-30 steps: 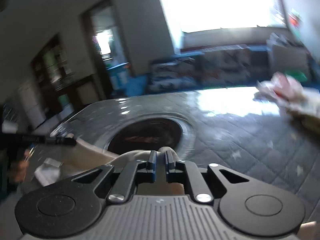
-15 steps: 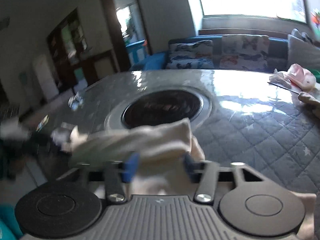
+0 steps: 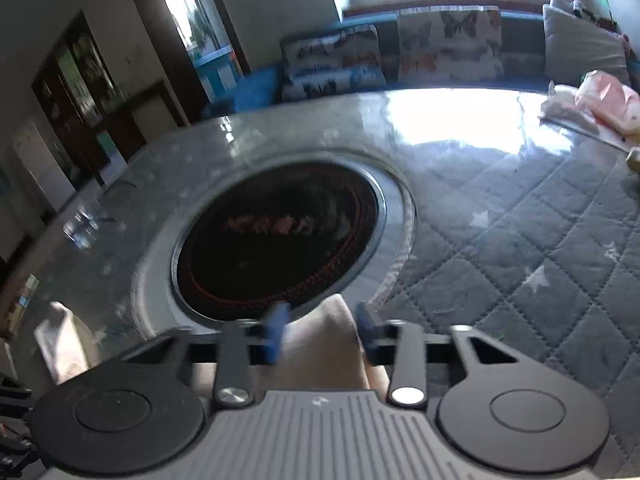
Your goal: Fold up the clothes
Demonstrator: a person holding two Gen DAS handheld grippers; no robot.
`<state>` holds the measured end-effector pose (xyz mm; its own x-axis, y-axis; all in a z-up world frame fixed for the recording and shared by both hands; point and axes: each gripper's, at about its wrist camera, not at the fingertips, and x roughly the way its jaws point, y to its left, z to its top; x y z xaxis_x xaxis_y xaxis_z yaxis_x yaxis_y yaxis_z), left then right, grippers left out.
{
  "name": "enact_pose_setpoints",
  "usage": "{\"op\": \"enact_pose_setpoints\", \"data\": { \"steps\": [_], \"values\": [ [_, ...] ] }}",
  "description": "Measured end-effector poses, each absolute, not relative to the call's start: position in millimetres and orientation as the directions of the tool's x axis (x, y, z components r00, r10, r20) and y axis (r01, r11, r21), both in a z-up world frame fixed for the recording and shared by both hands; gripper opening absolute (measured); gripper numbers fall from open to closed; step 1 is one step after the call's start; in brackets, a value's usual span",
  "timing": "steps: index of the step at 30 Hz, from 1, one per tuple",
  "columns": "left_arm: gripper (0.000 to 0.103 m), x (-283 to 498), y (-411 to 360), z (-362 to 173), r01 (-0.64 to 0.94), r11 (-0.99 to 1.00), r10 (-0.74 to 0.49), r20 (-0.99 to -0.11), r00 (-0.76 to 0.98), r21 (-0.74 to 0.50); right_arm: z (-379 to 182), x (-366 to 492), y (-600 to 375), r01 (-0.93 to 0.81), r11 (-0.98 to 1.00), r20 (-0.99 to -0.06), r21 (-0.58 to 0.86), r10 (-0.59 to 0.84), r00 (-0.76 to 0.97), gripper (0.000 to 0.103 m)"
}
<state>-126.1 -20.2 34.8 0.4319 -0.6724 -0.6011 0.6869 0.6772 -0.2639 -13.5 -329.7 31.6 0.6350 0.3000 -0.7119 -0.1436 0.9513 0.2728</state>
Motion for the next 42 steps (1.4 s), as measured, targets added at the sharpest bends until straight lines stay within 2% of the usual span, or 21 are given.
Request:
{"op": "enact_pose_setpoints", "data": {
  "steps": [1,4,9,12,14,19,21,23,25,29,32,35,36,39,42],
  "values": [
    [0.014,-126.0,-19.6,35.0,0.686,0.678,-0.673,-0.6,0.433,-0.266,30.1,-14.0,-327.0,-0.15,0.953,-0.719,0.265,0.298,0.628,0.023],
    [0.014,-125.2,-17.0,36.6,0.678,0.683,-0.673,-0.595,0.439,-0.272,34.3,-20.1,-319.8,-0.191,0.958,-0.705,0.213,0.286,0.648,0.015],
    [0.014,-122.3,-9.5,47.8,0.654,0.702,-0.672,-0.567,0.477,-0.281,68.8,-51.9,-321.6,-0.237,0.95,-0.59,0.203,0.312,0.745,0.01],
    [0.014,-122.9,-0.2,63.5,0.645,0.711,-0.678,-0.518,0.522,-0.28,93.0,-83.4,-327.4,-0.29,0.932,-0.498,0.216,0.36,0.789,0.006],
    [0.014,-126.0,5.4,71.4,0.652,0.708,-0.683,-0.499,0.534,-0.271,101.0,-107.9,-329.7,-0.337,0.916,-0.468,0.216,0.4,0.788,0.006],
    [0.014,-121.2,-0.5,76.5,0.681,0.689,-0.687,-0.524,0.504,-0.249,86.4,-142.2,-329.4,-0.36,0.921,-0.551,0.15,0.38,0.743,0.008],
    [0.016,-119.7,-7.8,76.4,0.69,0.689,-0.674,-0.546,0.498,-0.222,82.2,-141.0,-330.9,-0.339,0.931,-0.563,0.137,0.355,0.746,0.014],
    [0.018,-117.4,-11.9,77.5,0.692,0.691,-0.664,-0.558,0.497,-0.207,81.4,-132.1,-335.6,-0.307,0.936,-0.559,0.174,0.351,0.751,0.028],
    [0.02,-115.1,-13.0,79.1,0.692,0.695,-0.658,-0.56,0.503,-0.195,80.8,-116.4,-338.0,-0.273,0.942,-0.556,0.194,0.335,0.761,0.036],
    [0.031,-102.6,-15.8,81.9,0.677,0.714,-0.638,-0.562,0.526,-0.177,72.5,-79.2,-338.2,-0.234,0.944,-0.59,0.231,0.327,0.738,0.037],
    [0.044,-87.9,-18.3,85.0,0.666,0.722,-0.633,-0.568,0.526,-0.187,62.6,-47.3,-336.5,-0.21,0.943,-0.62,0.26,0.329,0.713,0.038],
    [0.047,-69.7,-22.3,86.9,0.661,0.722,-0.633,-0.579,0.513,-0.204,50.2,-23.4,-334.5,-0.181,0.946,-0.651,0.271,0.318,0.69,0.039],
    [0.052,-62.1,-23.7,86.6,0.664,0.711,-0.648,-0.583,0.489,-0.233,45.8,-16.6,-333.8,-0.165,0.947,-0.662,0.276,0.311,0.682,0.039],
    [0.053,-42.1,-34.7,82.0,0.657,0.686,-0.671,-0.62,0.406,-0.313,32.8,-1.8,-331.2,-0.149,0.945,-0.693,0.291,0.315,0.649,0.039],
    [0.05,-36.9,-50.4,76.8,0.677,0.665,-0.672,-0.647,0.36,-0.315,24.4,2.6,-326.0,-0.164,0.948,-0.712,0.272,0.313,0.628,0.035]
  ]
}}
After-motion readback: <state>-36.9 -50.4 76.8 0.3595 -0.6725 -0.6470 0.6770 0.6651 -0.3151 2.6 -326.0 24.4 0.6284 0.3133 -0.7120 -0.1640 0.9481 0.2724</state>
